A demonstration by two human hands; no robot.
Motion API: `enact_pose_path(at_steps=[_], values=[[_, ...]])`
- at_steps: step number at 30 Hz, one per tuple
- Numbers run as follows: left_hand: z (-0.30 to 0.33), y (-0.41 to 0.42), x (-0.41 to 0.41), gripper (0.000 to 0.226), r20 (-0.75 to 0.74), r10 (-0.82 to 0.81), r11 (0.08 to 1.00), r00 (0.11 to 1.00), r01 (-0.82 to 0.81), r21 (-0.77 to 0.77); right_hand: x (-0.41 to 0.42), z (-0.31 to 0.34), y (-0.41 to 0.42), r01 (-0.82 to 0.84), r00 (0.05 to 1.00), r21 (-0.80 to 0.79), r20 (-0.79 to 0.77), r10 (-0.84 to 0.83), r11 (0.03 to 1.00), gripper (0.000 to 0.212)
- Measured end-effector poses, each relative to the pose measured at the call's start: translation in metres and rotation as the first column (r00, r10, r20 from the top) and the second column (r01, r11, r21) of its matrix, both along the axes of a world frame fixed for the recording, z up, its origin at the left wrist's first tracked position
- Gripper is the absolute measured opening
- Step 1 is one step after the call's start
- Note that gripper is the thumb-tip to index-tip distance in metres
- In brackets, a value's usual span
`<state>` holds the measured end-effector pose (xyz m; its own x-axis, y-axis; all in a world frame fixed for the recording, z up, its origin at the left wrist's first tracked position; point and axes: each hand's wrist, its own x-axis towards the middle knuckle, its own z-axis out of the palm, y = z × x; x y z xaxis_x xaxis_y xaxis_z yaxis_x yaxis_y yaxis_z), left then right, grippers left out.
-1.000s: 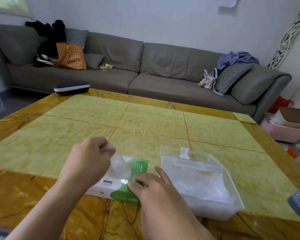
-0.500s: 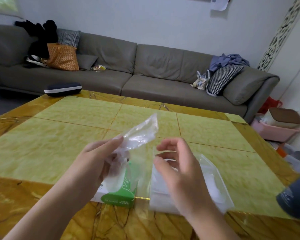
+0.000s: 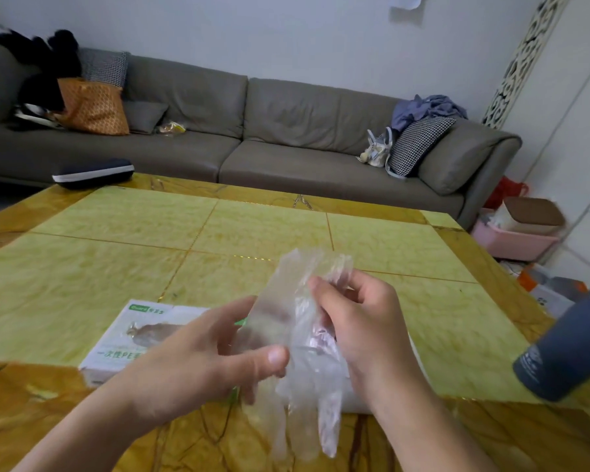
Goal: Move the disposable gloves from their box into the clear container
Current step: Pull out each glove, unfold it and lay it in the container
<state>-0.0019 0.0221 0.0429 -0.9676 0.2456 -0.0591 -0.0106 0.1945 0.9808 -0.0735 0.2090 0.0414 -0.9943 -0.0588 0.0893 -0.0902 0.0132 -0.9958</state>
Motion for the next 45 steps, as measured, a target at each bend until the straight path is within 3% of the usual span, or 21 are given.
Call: enact_pose_path(at_steps=[2, 4, 7, 11, 13, 15, 19, 21, 23, 26, 28, 30, 32, 34, 36, 38, 39, 41, 45], values=[[-0.008, 0.004, -0.007, 0.014, -0.052, 0.206, 0.978, 0.977, -0.205, 0.025, -0.001, 0.000, 0.001, 0.007, 0.999, 0.020, 0.036, -0.008, 1.000, 0.033], [-0.017, 0.003, -0.014, 0.023, -0.084, 0.396, 0.917, 0.914, -0.390, 0.078, -0.003, 0.001, 0.004, 0.002, 0.999, 0.021, 0.042, -0.003, 1.000, 0.027], [-0.015, -0.001, -0.015, 0.034, -0.067, 0.511, 0.851, 0.857, -0.493, 0.182, -0.007, 0.002, 0.012, -0.028, 0.997, -0.024, 0.066, 0.030, 0.999, 0.021], [-0.014, -0.008, -0.015, 0.030, -0.026, 0.496, 0.846, 0.868, -0.477, 0.237, -0.011, 0.009, 0.024, -0.141, 0.985, 0.001, 0.096, 0.140, 0.990, 0.013], [-0.014, -0.010, -0.014, 0.029, -0.002, 0.427, 0.877, 0.904, -0.413, 0.245, -0.013, 0.015, 0.031, -0.221, 0.968, 0.013, 0.122, 0.218, 0.975, 0.009], [-0.013, -0.007, -0.012, 0.031, 0.030, 0.323, 0.911, 0.946, -0.319, 0.262, -0.016, 0.016, 0.035, -0.290, 0.947, 0.033, 0.153, 0.282, 0.956, 0.018], [-0.016, -0.007, -0.017, 0.039, 0.156, 0.275, 0.890, 0.949, -0.313, 0.333, -0.018, 0.009, 0.032, -0.221, 0.964, 0.052, 0.162, 0.210, 0.974, 0.011], [-0.018, -0.010, -0.020, 0.054, 0.210, 0.239, 0.872, 0.948, -0.305, 0.383, -0.018, 0.005, 0.030, -0.174, 0.972, 0.042, 0.165, 0.165, 0.984, 0.006], [-0.016, -0.011, -0.016, 0.059, 0.148, 0.224, 0.938, 0.963, -0.254, 0.235, -0.018, 0.003, 0.028, -0.134, 0.978, 0.046, 0.166, 0.125, 0.990, 0.003], [-0.015, -0.002, -0.012, 0.026, -0.017, 0.311, 0.950, 0.950, -0.311, -0.011, -0.018, 0.003, 0.029, -0.053, 0.984, 0.062, 0.171, 0.041, 0.997, 0.007], [-0.019, 0.003, -0.015, 0.006, -0.053, 0.441, 0.898, 0.896, -0.440, 0.019, -0.020, 0.006, 0.036, -0.006, 0.981, 0.073, 0.193, -0.009, 0.997, 0.010], [-0.022, 0.003, -0.019, 0.014, 0.002, 0.565, 0.820, 0.825, -0.561, 0.113, -0.023, 0.008, 0.045, 0.018, 0.980, 0.145, 0.194, -0.047, 0.989, 0.013], [-0.025, 0.002, -0.023, 0.018, 0.002, 0.659, 0.741, 0.752, -0.651, 0.164, -0.027, 0.006, 0.055, 0.068, 0.982, 0.321, 0.147, -0.120, 0.945, 0.015], [-0.026, 0.006, -0.022, 0.013, -0.150, 0.711, 0.702, 0.687, -0.707, 0.089, -0.029, 0.001, 0.062, 0.129, 0.975, 0.501, 0.091, -0.201, 0.855, 0.019], [-0.020, 0.019, -0.015, 0.007, -0.415, 0.636, 0.710, 0.651, -0.704, -0.015, -0.029, -0.003, 0.066, 0.176, 0.964, 0.564, 0.067, -0.257, 0.807, 0.021], [-0.010, 0.042, -0.008, 0.007, -0.627, 0.381, 0.784, 0.680, -0.597, -0.171, -0.029, -0.008, 0.067, 0.203, 0.959, 0.597, 0.039, -0.281, 0.776, 0.025], [-0.008, 0.055, -0.009, 0.011, -0.663, 0.225, 0.808, 0.715, -0.516, -0.283, -0.029, -0.010, 0.067, 0.216, 0.957, 0.614, 0.022, -0.290, 0.759, 0.027], [-0.013, 0.078, -0.020, 0.018, -0.623, -0.019, 0.784, 0.782, -0.375, -0.495, -0.030, -0.014, 0.068, 0.220, 0.957, 0.651, 0.002, -0.292, 0.727, 0.032], [-0.031, 0.099, -0.051, 0.028, -0.274, -0.074, 0.594, 0.959, -0.178, -0.784, -0.028, -0.013, 0.074, 0.219, 0.955, 0.809, -0.063, -0.291, 0.545, 0.036]])
